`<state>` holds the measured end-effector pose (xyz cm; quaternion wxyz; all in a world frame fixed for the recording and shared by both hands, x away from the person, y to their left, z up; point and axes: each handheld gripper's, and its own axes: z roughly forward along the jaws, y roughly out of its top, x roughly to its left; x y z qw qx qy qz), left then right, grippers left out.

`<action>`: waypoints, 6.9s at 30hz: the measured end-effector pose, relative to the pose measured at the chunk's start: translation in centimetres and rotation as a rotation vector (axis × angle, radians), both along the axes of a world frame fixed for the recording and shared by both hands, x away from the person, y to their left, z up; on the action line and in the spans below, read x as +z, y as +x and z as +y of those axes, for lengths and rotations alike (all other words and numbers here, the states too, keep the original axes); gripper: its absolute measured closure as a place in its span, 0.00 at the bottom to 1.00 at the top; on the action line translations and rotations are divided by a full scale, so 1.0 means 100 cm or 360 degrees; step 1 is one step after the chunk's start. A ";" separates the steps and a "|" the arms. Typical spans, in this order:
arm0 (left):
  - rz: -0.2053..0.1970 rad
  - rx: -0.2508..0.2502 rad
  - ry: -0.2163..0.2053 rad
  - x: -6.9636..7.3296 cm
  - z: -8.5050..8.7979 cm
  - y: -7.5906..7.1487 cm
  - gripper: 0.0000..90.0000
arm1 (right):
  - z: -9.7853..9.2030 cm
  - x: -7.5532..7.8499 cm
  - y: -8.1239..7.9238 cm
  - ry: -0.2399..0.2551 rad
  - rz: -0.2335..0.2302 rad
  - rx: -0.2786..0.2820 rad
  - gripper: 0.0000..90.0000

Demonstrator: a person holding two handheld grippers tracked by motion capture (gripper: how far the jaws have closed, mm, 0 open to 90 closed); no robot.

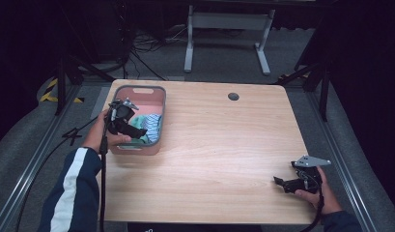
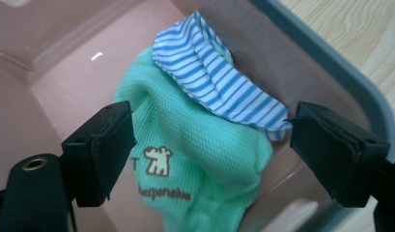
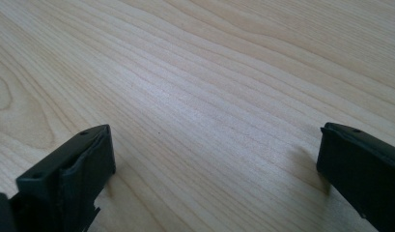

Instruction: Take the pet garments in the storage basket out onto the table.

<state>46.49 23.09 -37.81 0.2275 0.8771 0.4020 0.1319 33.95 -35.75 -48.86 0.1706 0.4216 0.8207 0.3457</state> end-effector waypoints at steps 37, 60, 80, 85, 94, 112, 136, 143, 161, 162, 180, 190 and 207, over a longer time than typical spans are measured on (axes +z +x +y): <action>0.0605 0.0022 0.0411 -0.045 -0.015 0.054 0.78 | 0.000 0.000 0.000 0.0001 0.0001 0.0001 0.00; 0.0016 0.0120 0.0073 0.009 0.008 0.023 0.90 | 0.000 0.000 0.000 0.0000 0.0000 0.0001 0.00; -0.0325 0.0128 -0.0145 0.052 0.020 -0.008 0.90 | 0.000 0.000 0.000 0.0000 0.0000 -0.0001 0.01; -0.0345 0.0087 -0.0148 0.060 0.009 -0.013 0.90 | 0.000 0.000 0.000 -0.0004 -0.0001 0.0002 0.01; -0.0382 -0.0002 -0.0163 0.069 -0.011 -0.017 0.90 | 0.000 0.000 0.000 -0.0006 -0.0001 0.0002 0.01; -0.0396 -0.0246 -0.0210 0.074 -0.066 -0.025 0.90 | 0.000 0.000 0.000 -0.0004 0.0000 0.0001 0.01; -0.0237 -0.0526 -0.0215 0.041 -0.152 -0.019 0.90 | 0.000 0.000 0.000 -0.0006 0.0000 0.0002 0.01; -0.0174 -0.0557 -0.0192 0.023 -0.165 -0.018 0.90 | 0.000 0.000 0.000 -0.0002 0.0001 0.0000 0.01; -0.0007 -0.0606 -0.0132 -0.035 -0.197 -0.016 0.87 | 0.000 0.000 0.000 -0.0006 -0.0001 0.0003 0.01; 0.0011 -0.0616 -0.0122 -0.037 -0.199 -0.016 0.87 | 0.000 0.000 0.000 -0.0006 -0.0001 0.0003 0.01; -0.0048 -0.0586 -0.0144 -0.034 -0.198 -0.027 0.39 | 0.000 0.000 0.000 -0.0006 -0.0001 0.0003 0.01; -0.0140 -0.0640 -0.0141 -0.014 -0.185 -0.042 0.26 | 0.000 0.000 0.000 -0.0005 -0.0001 0.0002 0.01; -0.0220 -0.0728 -0.0083 -0.002 -0.163 -0.065 0.25 | 0.000 0.000 0.000 -0.0003 0.0000 0.0000 0.01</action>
